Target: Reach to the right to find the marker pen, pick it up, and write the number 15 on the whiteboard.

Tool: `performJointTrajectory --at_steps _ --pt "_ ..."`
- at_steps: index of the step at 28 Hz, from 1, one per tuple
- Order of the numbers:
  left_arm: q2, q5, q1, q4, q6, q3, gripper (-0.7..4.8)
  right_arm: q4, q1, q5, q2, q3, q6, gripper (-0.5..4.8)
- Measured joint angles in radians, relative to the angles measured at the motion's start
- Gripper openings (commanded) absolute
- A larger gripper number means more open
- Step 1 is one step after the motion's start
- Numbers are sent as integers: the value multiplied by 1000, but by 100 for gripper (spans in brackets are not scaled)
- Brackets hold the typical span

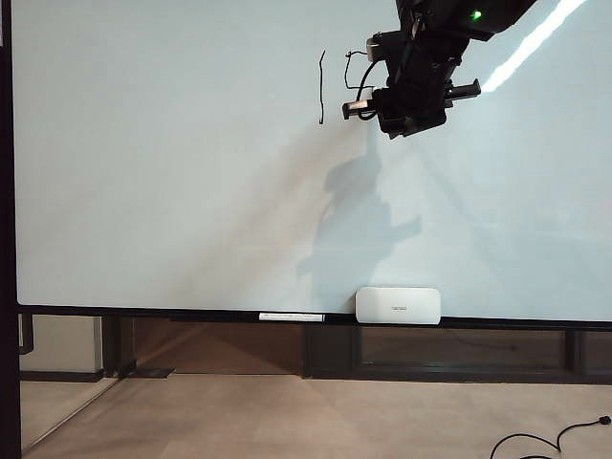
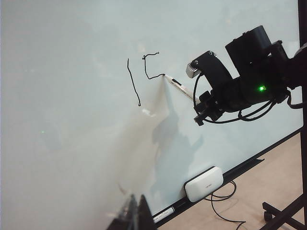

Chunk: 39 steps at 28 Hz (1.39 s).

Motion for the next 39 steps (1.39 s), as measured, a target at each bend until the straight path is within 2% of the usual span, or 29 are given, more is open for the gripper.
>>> performJointTrajectory --at_steps 14,22,39 --pt "0 0 0 0 0 0 -5 -66 -2 3 0 0 3 -2" --pt "0 0 0 1 0 0 -5 -124 -12 -22 2 0 15 -2" --pt "0 0 0 2 19 0 -5 -135 -39 -80 14 0 47 -2"
